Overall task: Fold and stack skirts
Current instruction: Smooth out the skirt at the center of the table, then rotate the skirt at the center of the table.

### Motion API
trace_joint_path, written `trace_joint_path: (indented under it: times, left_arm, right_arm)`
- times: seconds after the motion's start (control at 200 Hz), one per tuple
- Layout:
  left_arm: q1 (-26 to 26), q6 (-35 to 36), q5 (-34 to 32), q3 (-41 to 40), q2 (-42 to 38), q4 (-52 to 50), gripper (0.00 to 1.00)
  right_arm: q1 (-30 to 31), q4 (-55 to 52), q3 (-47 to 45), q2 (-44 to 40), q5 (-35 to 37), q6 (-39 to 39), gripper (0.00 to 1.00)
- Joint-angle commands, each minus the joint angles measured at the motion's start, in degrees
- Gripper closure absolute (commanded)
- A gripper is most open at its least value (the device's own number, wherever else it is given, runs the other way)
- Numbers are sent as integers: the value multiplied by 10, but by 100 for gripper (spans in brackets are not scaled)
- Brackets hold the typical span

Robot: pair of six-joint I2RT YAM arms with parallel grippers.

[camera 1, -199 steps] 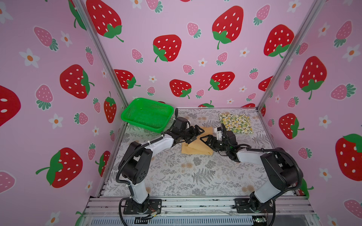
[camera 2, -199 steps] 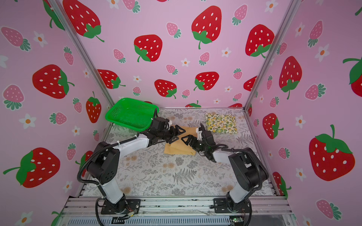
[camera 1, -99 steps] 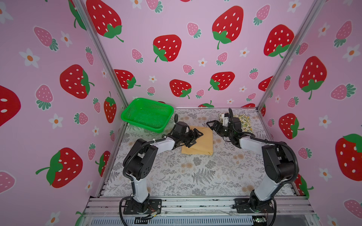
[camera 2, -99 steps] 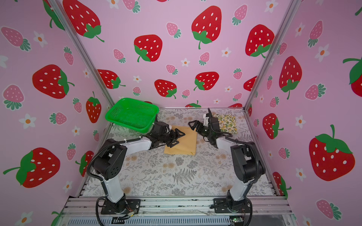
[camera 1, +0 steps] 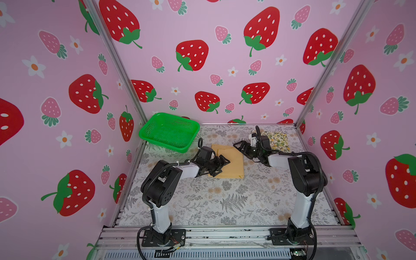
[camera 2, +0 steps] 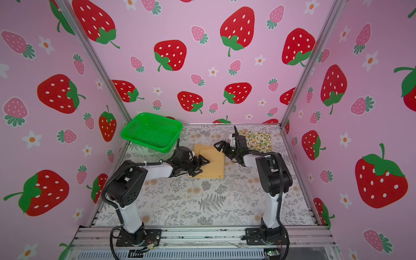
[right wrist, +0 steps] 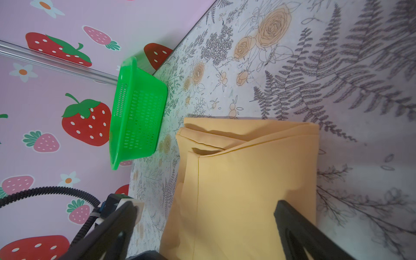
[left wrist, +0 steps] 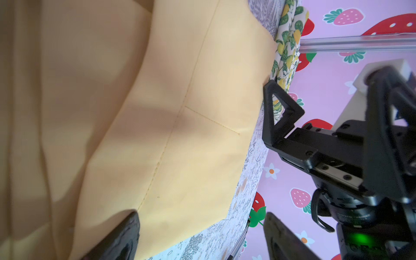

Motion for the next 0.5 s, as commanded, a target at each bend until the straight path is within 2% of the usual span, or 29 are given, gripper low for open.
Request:
trace_joint_path:
  times: [0.0,0.195,0.495]
  left_arm:
    - [4,9,-6,-23,-8,-17,12]
    - [15,22,-4,-30,3,-24,12]
    - [54,72,8,32,34,-105,12]
  right_arm:
    - [-1,24,10,19,-9,4,0]
    - [0,66,-24,35,-10,28,0]
    - [11,149,-177,-42,44,56,0]
